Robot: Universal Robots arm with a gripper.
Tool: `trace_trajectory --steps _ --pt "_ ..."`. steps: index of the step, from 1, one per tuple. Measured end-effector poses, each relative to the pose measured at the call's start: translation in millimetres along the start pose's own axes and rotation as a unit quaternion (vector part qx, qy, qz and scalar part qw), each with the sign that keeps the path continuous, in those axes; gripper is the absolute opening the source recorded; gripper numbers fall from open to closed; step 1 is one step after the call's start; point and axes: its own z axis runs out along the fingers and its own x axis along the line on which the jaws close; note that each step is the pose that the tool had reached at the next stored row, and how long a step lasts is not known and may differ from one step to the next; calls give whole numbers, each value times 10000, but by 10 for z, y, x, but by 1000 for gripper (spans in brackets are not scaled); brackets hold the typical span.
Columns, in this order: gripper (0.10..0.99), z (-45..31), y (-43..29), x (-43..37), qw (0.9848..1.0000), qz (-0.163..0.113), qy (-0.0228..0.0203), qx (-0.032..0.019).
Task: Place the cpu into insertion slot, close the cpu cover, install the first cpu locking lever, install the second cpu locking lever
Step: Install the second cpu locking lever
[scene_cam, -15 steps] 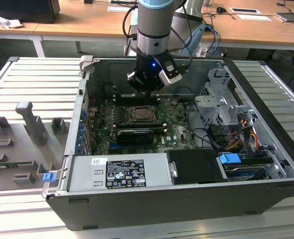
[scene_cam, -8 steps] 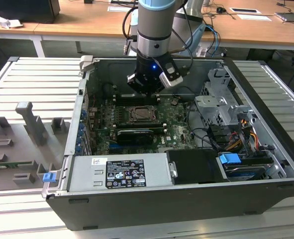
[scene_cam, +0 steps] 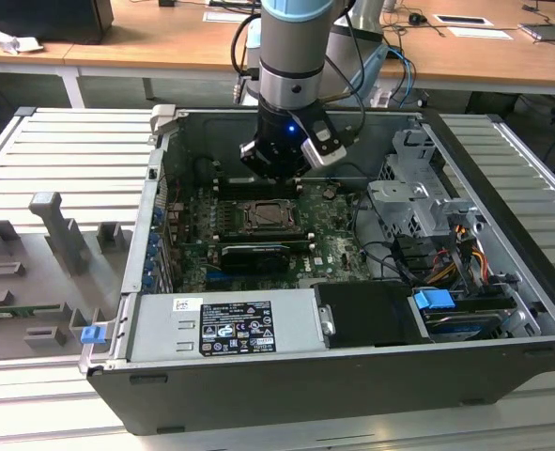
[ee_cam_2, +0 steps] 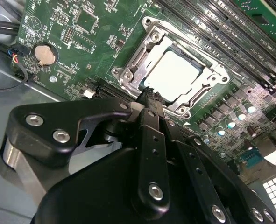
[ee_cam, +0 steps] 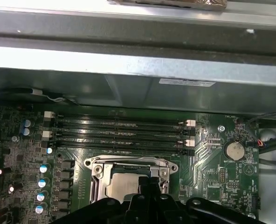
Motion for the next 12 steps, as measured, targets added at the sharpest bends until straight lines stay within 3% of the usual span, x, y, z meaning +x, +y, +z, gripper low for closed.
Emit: trace_trajectory --steps 12 --pt "106 -7 -64 4 10000 0 0 0"
